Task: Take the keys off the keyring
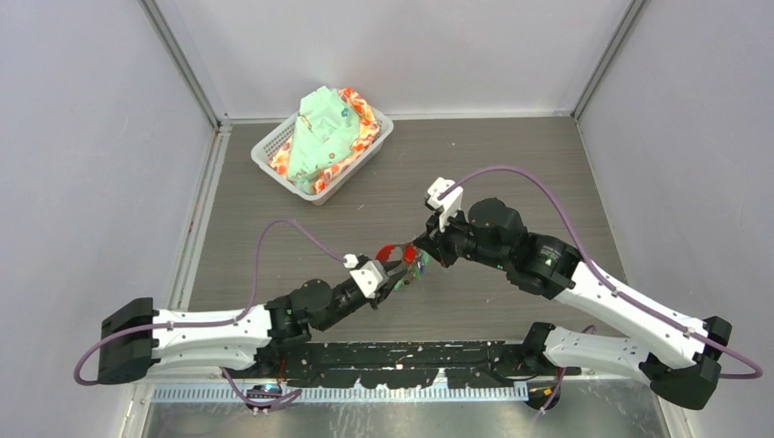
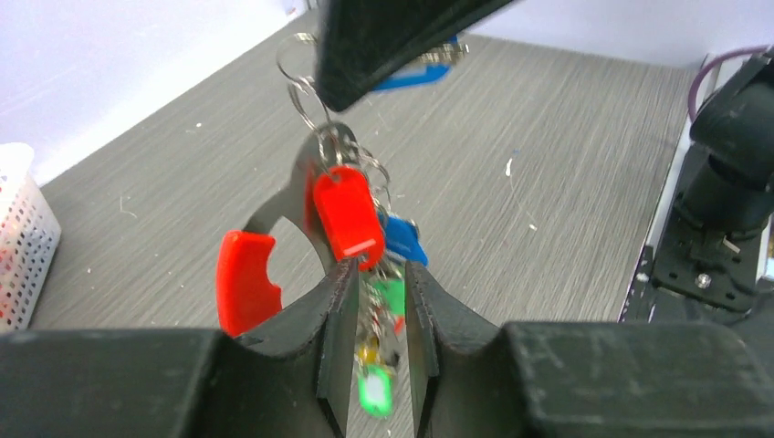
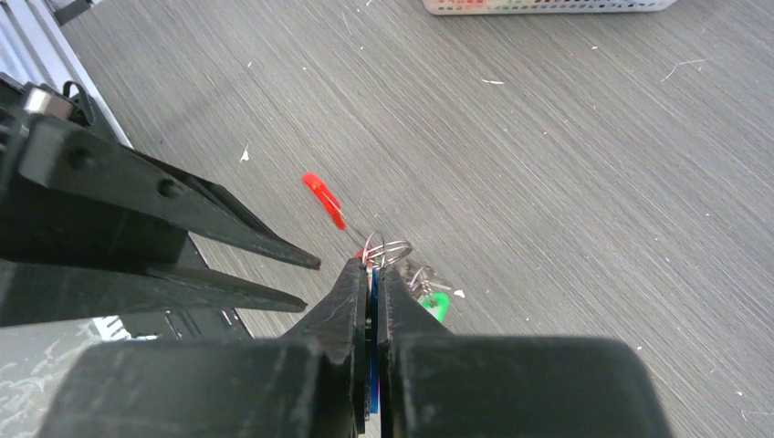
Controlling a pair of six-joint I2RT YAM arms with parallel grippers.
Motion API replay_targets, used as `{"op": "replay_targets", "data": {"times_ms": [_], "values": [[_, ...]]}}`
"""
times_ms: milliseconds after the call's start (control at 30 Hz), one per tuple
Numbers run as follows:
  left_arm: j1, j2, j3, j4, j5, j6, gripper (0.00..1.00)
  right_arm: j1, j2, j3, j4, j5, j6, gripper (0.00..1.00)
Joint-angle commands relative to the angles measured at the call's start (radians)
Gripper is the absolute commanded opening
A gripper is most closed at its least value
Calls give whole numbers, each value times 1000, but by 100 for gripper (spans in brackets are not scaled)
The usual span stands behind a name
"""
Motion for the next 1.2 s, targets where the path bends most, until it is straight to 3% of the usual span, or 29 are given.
{"op": "replay_targets", "data": {"times_ms": [0, 500, 1167], "values": [[-1, -45, -12, 75, -36, -34, 27, 6, 2, 52, 39, -15, -11, 1], [-1, -21, -43, 190, -17, -34, 28, 6, 82, 97, -56, -224, 17, 1], [-1, -32, -84, 238, -60, 4, 27, 7, 162, 166, -126, -282, 46, 1]]}}
